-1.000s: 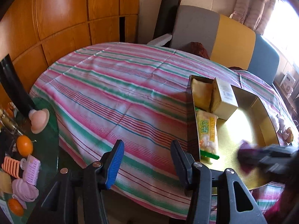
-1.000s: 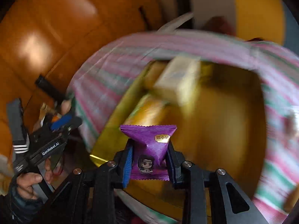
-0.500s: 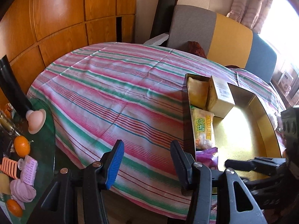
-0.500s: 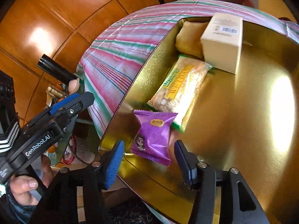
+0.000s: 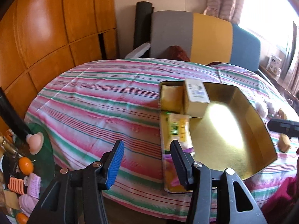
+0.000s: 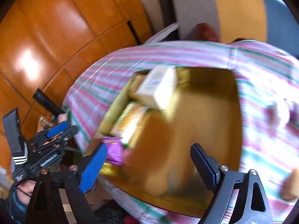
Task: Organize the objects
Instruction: 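Drop the purple packet into the tray with the right gripper, then grasp a second yellow sponge on the cloth with the left gripper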
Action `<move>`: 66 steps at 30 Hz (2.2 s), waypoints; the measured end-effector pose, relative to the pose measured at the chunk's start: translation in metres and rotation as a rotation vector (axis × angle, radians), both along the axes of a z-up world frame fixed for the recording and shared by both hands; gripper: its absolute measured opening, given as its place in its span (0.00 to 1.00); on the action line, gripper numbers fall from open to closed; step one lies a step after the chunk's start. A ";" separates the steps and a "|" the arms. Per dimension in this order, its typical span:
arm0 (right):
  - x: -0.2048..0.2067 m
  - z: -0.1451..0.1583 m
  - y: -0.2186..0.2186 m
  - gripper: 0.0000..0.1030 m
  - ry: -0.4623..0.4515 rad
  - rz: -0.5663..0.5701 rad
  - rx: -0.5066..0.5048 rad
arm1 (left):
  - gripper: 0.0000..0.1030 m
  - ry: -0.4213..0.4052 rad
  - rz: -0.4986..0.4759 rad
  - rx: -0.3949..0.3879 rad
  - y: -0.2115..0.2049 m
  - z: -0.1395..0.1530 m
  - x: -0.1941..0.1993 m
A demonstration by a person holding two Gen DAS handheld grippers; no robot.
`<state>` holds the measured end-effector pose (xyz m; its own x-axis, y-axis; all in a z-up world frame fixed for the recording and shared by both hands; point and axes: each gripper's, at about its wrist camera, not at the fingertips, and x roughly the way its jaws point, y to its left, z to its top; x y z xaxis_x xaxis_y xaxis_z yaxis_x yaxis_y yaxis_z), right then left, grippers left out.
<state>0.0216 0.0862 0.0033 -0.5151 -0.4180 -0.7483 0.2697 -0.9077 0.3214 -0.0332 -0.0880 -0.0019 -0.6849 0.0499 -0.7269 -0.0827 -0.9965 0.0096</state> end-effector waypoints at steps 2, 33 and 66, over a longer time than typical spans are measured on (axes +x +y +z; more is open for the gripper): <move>0.002 0.007 0.033 0.89 0.011 -0.063 0.020 | 0.50 -0.003 -0.021 0.010 0.008 0.001 0.000; 0.072 -0.018 0.406 0.97 -0.072 -1.077 -0.233 | 0.49 -0.154 -0.652 0.069 0.282 0.009 0.021; 0.061 -0.030 0.392 0.99 -0.099 -0.975 -0.247 | 0.59 -0.348 -0.730 0.068 0.392 -0.074 0.013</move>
<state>0.0825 0.4779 -0.0269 -0.6553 0.0032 -0.7553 -0.5921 -0.6232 0.5110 -0.0204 0.3035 -0.0763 -0.1975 0.4486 -0.8717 -0.6996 -0.6873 -0.1952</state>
